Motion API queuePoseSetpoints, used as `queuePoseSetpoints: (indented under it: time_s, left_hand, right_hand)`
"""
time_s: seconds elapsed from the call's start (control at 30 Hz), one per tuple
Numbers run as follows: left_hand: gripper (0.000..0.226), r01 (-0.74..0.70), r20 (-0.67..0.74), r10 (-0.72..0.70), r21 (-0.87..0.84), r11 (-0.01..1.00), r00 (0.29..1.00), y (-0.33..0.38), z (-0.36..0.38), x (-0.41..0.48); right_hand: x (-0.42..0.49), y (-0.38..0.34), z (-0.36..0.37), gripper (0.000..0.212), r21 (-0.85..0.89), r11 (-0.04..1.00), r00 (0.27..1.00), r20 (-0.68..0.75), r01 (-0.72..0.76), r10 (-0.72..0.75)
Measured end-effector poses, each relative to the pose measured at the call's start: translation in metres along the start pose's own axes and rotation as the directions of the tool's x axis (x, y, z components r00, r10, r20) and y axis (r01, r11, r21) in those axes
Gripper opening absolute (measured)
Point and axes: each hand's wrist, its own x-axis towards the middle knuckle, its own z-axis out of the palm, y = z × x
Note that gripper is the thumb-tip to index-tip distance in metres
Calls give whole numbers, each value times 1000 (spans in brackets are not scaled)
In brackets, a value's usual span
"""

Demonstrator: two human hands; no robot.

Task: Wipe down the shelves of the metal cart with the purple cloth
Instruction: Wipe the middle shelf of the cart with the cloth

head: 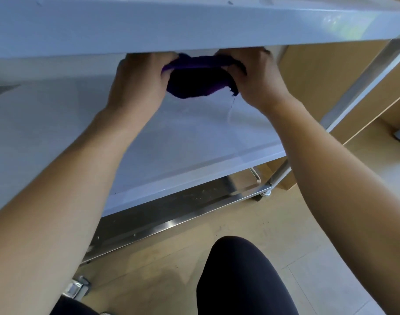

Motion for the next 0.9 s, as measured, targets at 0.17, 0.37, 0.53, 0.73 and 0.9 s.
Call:
queuePoseSetpoints:
  time_s: [0.17,0.37,0.53,0.73,0.9]
  left_hand:
    - [31,39,304,-45,23,999,952,4,32,-72]
    - [41,180,437,-156,-12,984,886,5,23,-95]
    - [40,222,344,-240,91,971,908,8,24,-123]
    - [44,185,293,-202,82,979,935,13,30,-138]
    - [44,189,304,-218,123,974,927,20,32,-138]
  right_hand:
    - [-59,14,24,38,-45,997,899,436,60,-35]
    - [-69,-3,39,40,104,982,912,397,-158,105]
    - [-39,-37,83,57,-150,976,822,527,-160,216]
    - [-73,-32,92,58,-293,950,750,602,-109,272]
    - [-85,20,56,57,-401,892,728,546,-209,415]
